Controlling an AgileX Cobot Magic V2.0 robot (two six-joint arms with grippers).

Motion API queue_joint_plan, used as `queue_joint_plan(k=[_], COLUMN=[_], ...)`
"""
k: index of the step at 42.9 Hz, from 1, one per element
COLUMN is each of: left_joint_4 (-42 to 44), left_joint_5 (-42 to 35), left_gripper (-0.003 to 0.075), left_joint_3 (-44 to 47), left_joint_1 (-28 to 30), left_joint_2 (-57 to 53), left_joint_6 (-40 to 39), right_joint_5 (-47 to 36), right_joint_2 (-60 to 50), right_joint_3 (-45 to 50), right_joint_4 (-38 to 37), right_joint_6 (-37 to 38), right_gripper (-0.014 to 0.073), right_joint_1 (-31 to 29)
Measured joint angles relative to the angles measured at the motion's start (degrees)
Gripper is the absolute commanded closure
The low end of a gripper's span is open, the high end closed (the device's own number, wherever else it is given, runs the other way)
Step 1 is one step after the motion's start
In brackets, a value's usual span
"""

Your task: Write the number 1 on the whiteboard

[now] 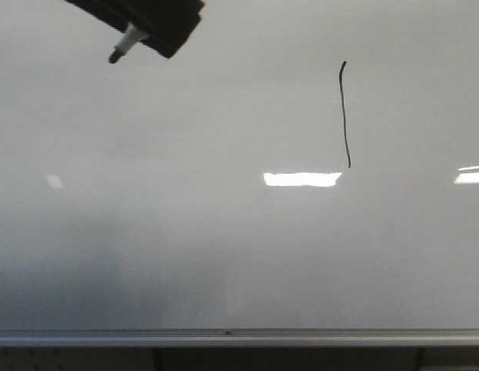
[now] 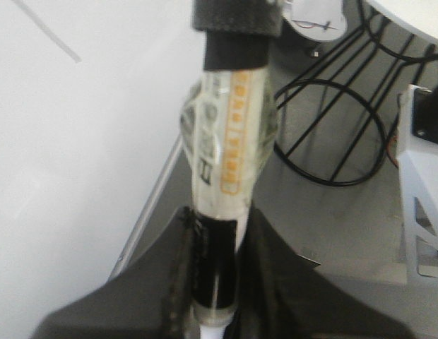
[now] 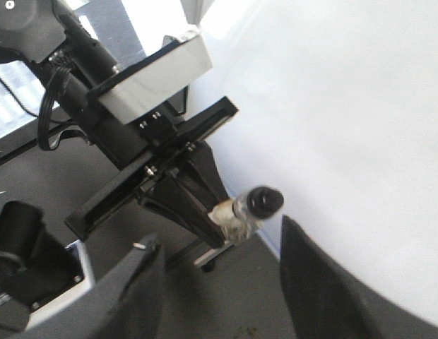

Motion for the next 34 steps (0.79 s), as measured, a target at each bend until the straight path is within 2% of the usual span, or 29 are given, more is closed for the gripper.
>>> queue_joint_plan(k=[4, 7, 12, 16, 20, 34], left_joint_4=[0.29, 0.52, 0.5, 0.5, 0.68, 1.58], left_joint_5=[-1.58, -4.18, -9.68, -13.83, -18.07, -26.88], left_gripper=[0.074, 0.074, 0.074, 0.074, 0.0741, 0.0741], left_joint_3=[1.66, 3.75, 7.64, 10.79, 13.75, 18.06], left_joint_1=[5.88, 10.45, 18.23, 24.09, 29.22, 39.01], left_joint_2=[0.0, 0.0, 0.02, 0.02, 0.02, 0.69], left_joint_6=[-2.32, -4.18, -5.89, -6.41, -6.54, -7.67], right_joint_5=[-4.9, -9.74, -17.24, -22.69, -25.47, -27.17], right_joint_2=[-4.36, -7.86, -13.23, -17.14, -20.41, -22.75], right_joint_3=[4.26, 8.28, 15.71, 21.8, 25.98, 31.08], right_joint_4=[-0.94, -1.04, -1.04, -1.04, -1.04, -1.04], right_joint_6=[0.17, 0.26, 0.26, 0.26, 0.26, 0.37], right_gripper=[0.019, 0.0225, 0.0396, 0.0579, 0.0708, 0.0711], right_joint_1=[-0.44, -0.44, -0.44, -0.44, -0.46, -0.46])
